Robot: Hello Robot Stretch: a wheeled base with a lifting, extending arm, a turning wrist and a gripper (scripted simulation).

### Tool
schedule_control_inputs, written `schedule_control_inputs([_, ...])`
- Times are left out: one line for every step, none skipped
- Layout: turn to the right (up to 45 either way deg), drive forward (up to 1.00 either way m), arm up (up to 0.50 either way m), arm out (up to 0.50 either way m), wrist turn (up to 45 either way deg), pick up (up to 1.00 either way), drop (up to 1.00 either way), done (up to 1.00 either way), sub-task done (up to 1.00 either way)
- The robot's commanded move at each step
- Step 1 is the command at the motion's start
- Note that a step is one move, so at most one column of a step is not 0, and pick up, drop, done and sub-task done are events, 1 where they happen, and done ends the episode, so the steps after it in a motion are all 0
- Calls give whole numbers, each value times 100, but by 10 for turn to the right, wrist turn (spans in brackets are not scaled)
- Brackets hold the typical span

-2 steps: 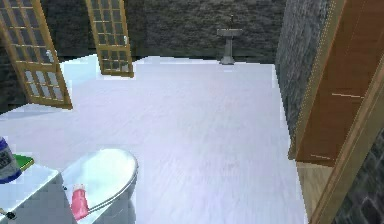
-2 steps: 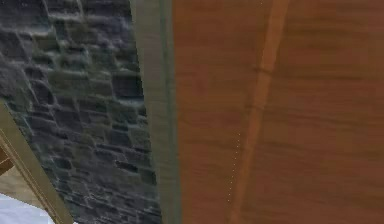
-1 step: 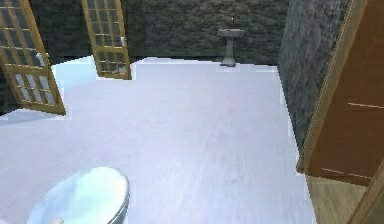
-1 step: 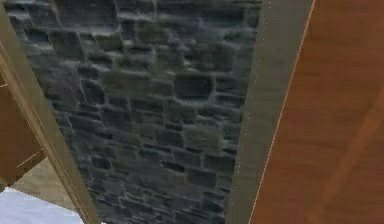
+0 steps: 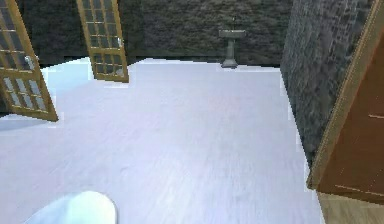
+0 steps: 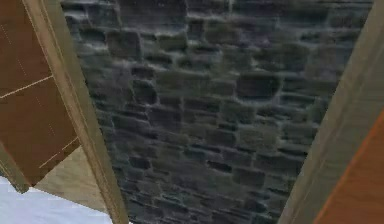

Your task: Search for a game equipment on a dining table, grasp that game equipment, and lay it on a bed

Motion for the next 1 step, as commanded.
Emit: schedule_control_inputs([450, 0, 0, 0, 0, 0, 0, 0, 0])
